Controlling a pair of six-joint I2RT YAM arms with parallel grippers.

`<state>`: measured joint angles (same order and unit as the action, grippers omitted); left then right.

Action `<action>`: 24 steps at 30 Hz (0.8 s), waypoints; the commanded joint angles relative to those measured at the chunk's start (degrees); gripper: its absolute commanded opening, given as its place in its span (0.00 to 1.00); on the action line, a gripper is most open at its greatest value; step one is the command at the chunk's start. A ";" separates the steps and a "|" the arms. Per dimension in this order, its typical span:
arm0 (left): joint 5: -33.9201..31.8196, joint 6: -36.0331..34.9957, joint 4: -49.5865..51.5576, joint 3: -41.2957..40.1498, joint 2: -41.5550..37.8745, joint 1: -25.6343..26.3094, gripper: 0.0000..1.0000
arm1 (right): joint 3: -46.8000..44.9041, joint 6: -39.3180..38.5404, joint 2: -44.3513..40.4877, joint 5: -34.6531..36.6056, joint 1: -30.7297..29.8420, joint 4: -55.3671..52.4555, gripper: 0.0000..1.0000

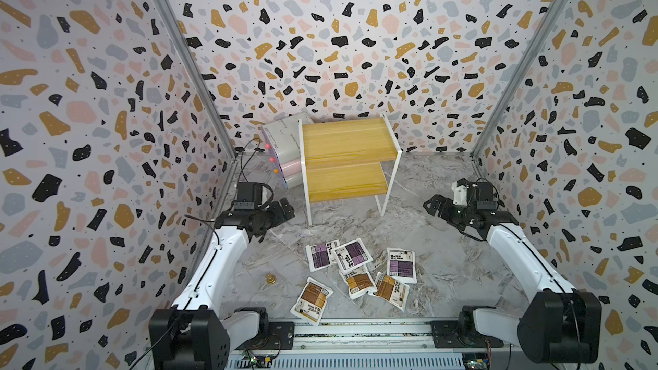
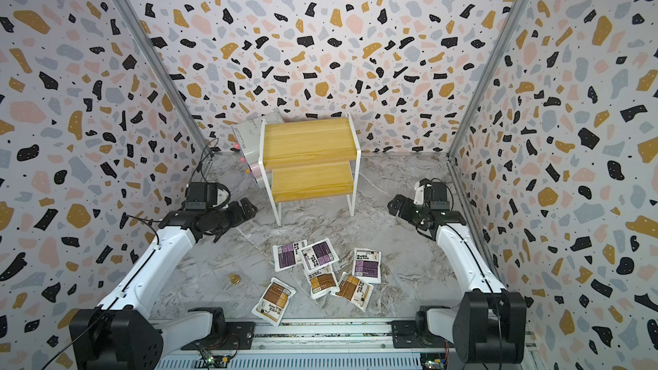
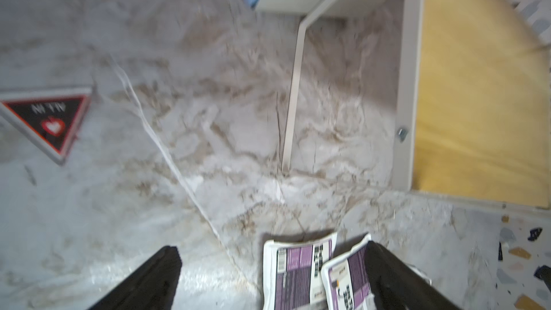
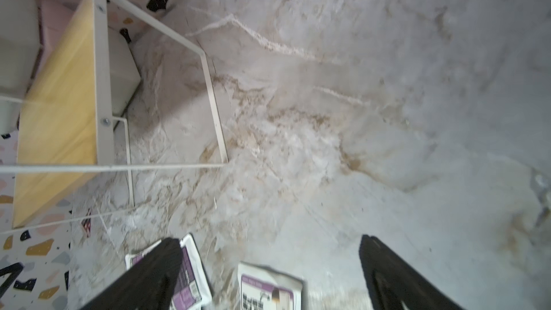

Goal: Place the bagged coffee beans on the shelf by color
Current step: Pick up the bagged coffee beans at the center of the board.

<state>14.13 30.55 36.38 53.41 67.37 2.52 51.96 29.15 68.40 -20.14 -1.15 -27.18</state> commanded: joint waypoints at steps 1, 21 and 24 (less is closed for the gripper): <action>4.31 4.16 2.61 -1.92 -2.91 2.55 1.00 | 2.83 -0.71 -4.69 -1.49 -0.25 -12.37 0.99; 20.61 12.72 -2.29 -12.82 -22.44 13.64 1.00 | 6.74 -2.84 -2.79 -8.17 -11.89 -27.30 0.98; 21.52 12.06 -4.85 -14.45 -22.02 14.73 1.00 | 4.51 -2.92 -2.77 -9.55 -11.95 -30.35 0.97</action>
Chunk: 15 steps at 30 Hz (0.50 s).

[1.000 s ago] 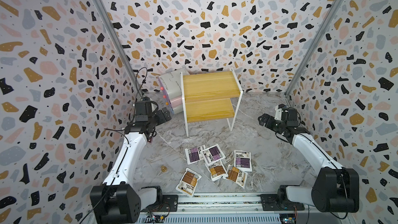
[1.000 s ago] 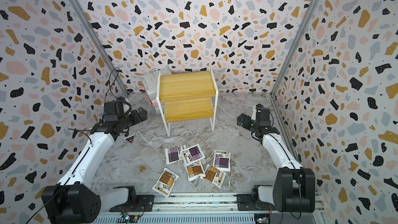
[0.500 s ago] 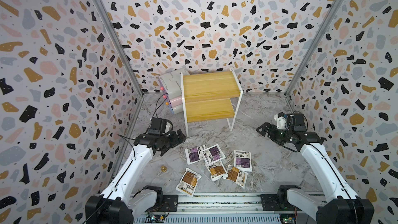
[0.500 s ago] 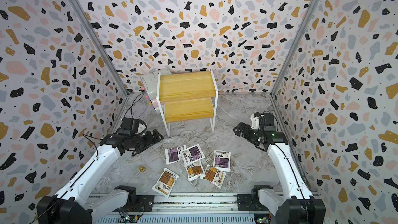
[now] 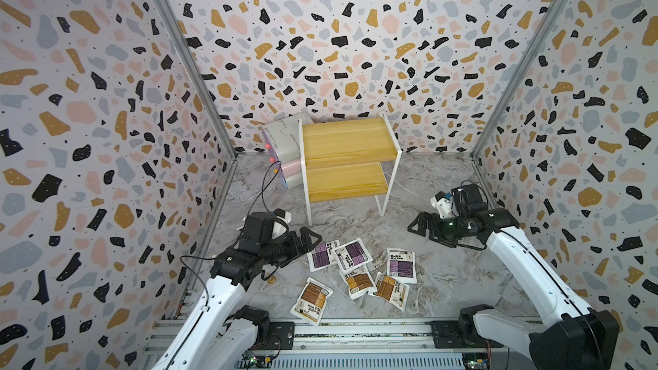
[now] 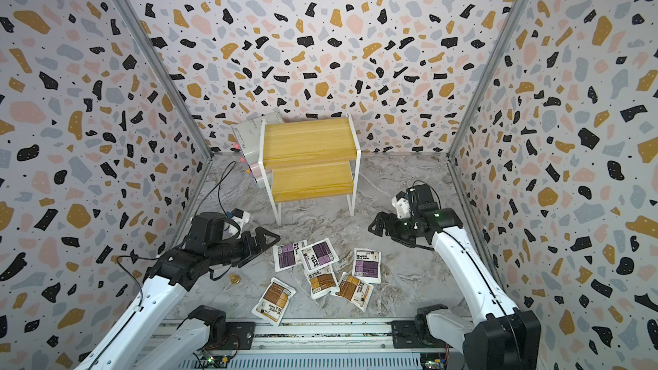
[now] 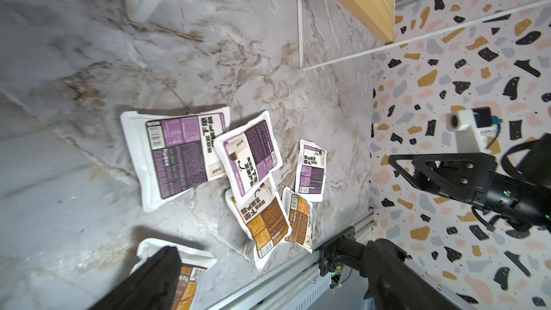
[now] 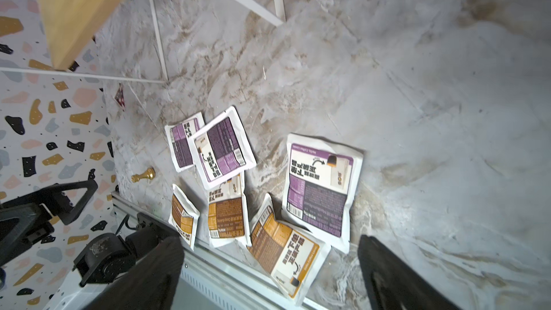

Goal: Place the bagged coffee beans on the shelf by color
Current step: Pick up the bagged coffee beans at the center of the board.

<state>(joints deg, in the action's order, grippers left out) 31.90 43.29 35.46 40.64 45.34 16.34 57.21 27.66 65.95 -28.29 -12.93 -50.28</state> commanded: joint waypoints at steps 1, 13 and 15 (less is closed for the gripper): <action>3.88 -0.26 -4.96 -2.43 -0.19 1.41 1.00 | -1.59 -1.11 -0.97 -0.70 -0.17 -8.09 0.97; 7.80 3.21 -11.80 -10.54 -1.52 4.93 1.00 | -11.83 1.81 -6.39 -1.88 -0.19 -7.24 0.94; 8.09 3.50 -12.07 -10.73 -1.22 5.09 1.00 | -12.68 1.78 -5.34 -3.36 -0.17 -5.70 0.94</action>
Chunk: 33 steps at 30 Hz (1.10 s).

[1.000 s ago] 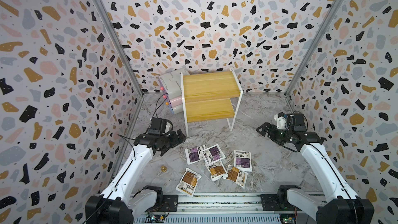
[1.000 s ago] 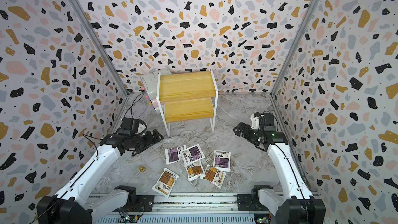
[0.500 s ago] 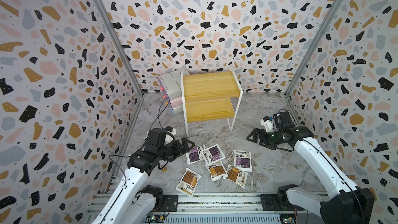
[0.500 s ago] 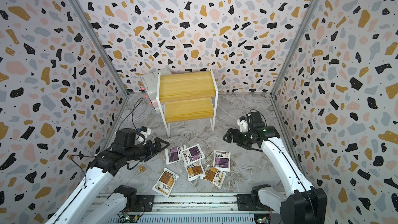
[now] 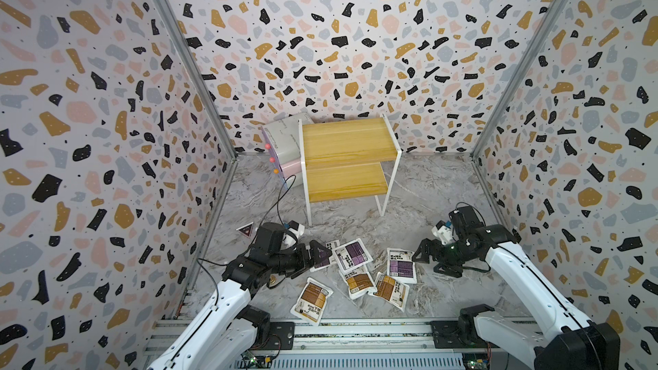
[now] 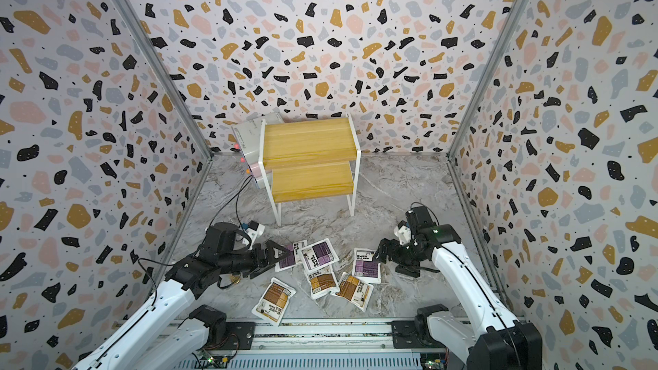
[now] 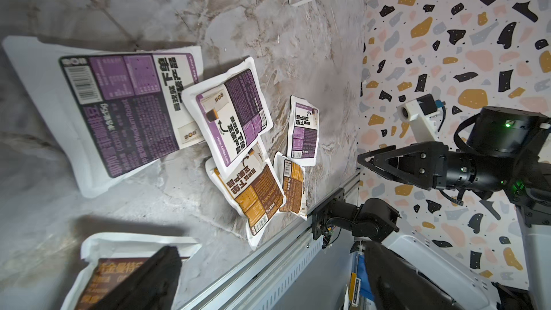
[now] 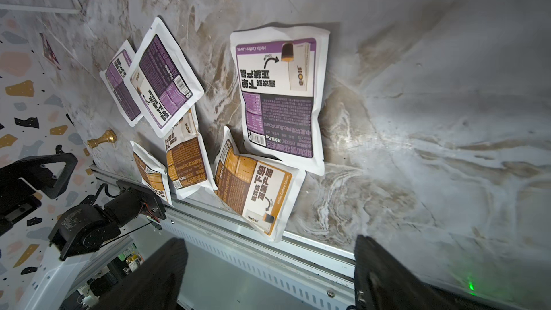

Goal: Place the bagged coffee beans on the shelf by color
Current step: Pick up the bagged coffee beans at the center of the board.

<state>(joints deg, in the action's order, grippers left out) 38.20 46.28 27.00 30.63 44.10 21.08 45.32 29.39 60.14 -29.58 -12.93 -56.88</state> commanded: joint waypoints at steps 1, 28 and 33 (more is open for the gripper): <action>1.81 1.00 -3.72 -0.60 -0.04 0.35 1.00 | -0.75 -0.19 1.23 -2.96 -0.17 1.45 0.93; 0.68 4.09 -16.96 0.90 12.92 9.59 1.00 | -5.01 -4.74 7.01 -6.32 -0.08 4.21 0.93; 0.21 4.33 -16.92 0.14 12.28 9.60 1.00 | -5.69 -4.51 8.08 -6.12 -0.08 4.85 0.93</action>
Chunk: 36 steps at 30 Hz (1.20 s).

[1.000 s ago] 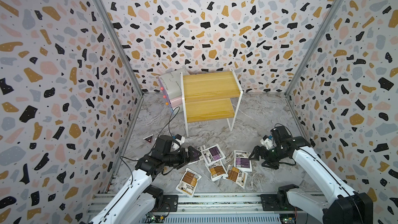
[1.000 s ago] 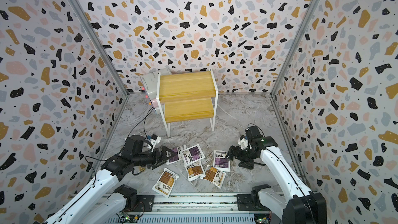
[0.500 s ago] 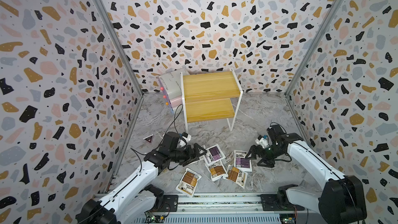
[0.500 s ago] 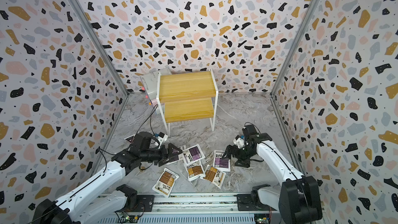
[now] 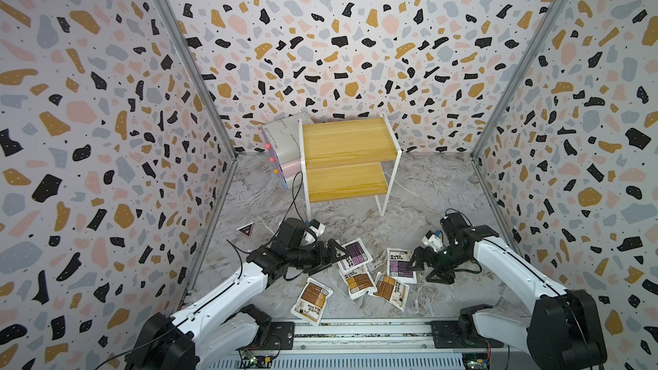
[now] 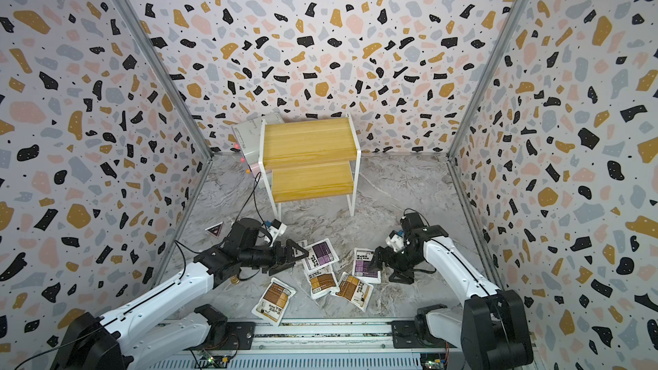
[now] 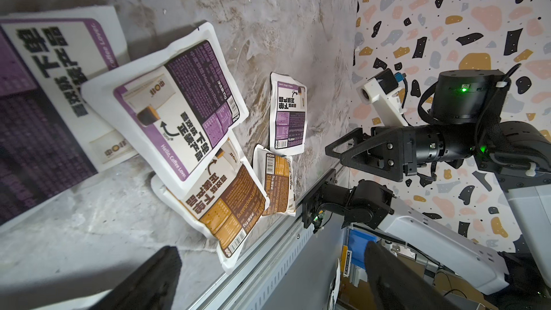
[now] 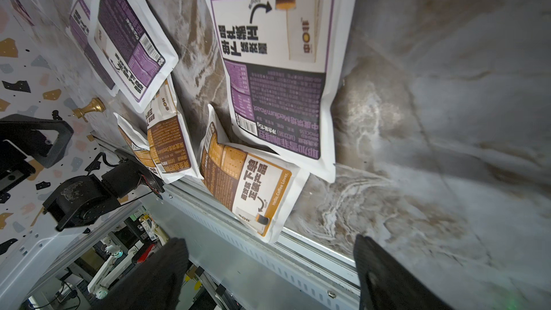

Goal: Place the bagged coffee beans on the shelf by color
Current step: Pick up the bagged coffee beans at the center of the board.

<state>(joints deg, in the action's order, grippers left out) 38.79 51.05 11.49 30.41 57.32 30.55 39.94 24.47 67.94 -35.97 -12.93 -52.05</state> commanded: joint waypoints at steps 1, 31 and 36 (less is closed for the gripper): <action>-0.44 -0.42 -1.38 0.21 -1.27 0.13 1.00 | -0.54 0.48 0.39 0.20 -0.08 0.35 0.93; -2.85 -3.84 6.76 -0.02 -6.77 0.14 1.00 | -4.09 4.73 10.72 1.51 -0.17 13.85 0.61; -3.17 -4.89 8.45 0.27 -7.32 0.13 1.00 | -5.29 5.36 11.12 0.90 -0.18 15.47 0.56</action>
<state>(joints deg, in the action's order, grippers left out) 35.86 48.18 19.31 29.41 50.54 30.55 35.11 29.34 79.02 -34.94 -12.93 -37.21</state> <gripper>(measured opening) 0.999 0.561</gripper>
